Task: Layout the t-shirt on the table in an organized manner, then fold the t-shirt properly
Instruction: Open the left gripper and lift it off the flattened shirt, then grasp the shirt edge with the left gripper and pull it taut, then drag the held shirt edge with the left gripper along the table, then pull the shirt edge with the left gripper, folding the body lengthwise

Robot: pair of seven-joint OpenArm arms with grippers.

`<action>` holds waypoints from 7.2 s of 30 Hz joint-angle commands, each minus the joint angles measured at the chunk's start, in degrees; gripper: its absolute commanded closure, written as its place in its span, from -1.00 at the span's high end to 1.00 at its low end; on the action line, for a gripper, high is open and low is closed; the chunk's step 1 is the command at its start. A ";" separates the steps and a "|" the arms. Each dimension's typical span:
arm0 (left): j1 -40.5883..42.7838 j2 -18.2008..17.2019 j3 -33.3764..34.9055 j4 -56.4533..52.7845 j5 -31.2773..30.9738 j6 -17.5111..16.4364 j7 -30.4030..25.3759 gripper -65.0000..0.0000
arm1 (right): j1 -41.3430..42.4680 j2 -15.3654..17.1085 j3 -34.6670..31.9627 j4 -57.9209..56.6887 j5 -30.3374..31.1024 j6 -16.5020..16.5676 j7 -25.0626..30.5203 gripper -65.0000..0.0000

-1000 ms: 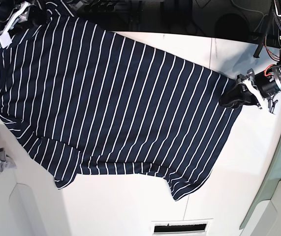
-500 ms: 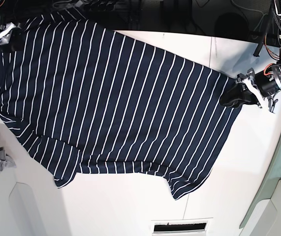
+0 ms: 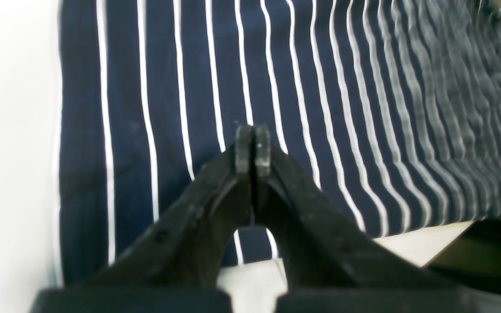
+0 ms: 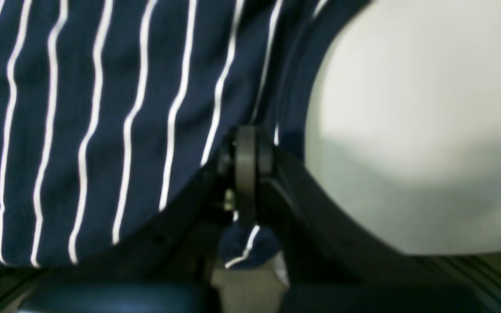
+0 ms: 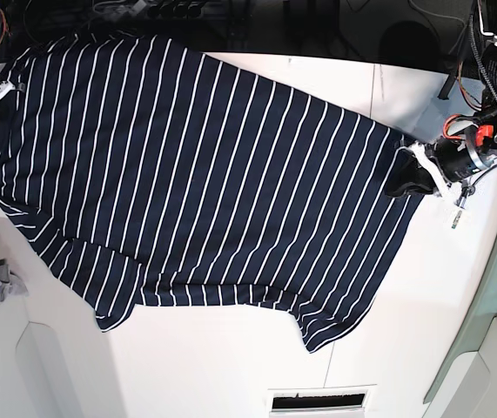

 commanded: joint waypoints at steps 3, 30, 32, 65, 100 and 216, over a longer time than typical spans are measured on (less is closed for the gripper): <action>-5.57 -0.96 3.15 -5.35 2.49 2.69 -2.08 -1.00 | 0.17 1.05 0.50 0.68 0.74 -1.77 0.81 -1.00; -5.88 -1.29 5.97 -21.11 -0.26 4.00 2.97 -1.00 | 29.81 0.87 -15.23 -33.55 1.73 -3.98 6.86 -1.00; -5.46 -1.29 5.97 -21.11 -1.42 4.02 3.26 -1.00 | 32.50 0.87 -17.14 -35.12 1.70 -4.59 7.76 -1.00; -6.49 -3.80 5.97 -7.02 -2.99 -3.62 0.02 -1.00 | 24.72 -0.50 -10.82 -15.89 5.62 -1.73 -4.04 -1.00; -7.58 -0.04 5.97 -23.63 5.20 0.63 -3.28 -1.00 | 6.45 2.34 2.91 -16.74 6.01 -2.27 -0.55 -1.00; 7.63 -5.88 -2.03 2.56 -9.62 2.08 13.92 0.03 | 0.76 7.58 6.73 -25.35 26.64 6.86 -3.26 -0.38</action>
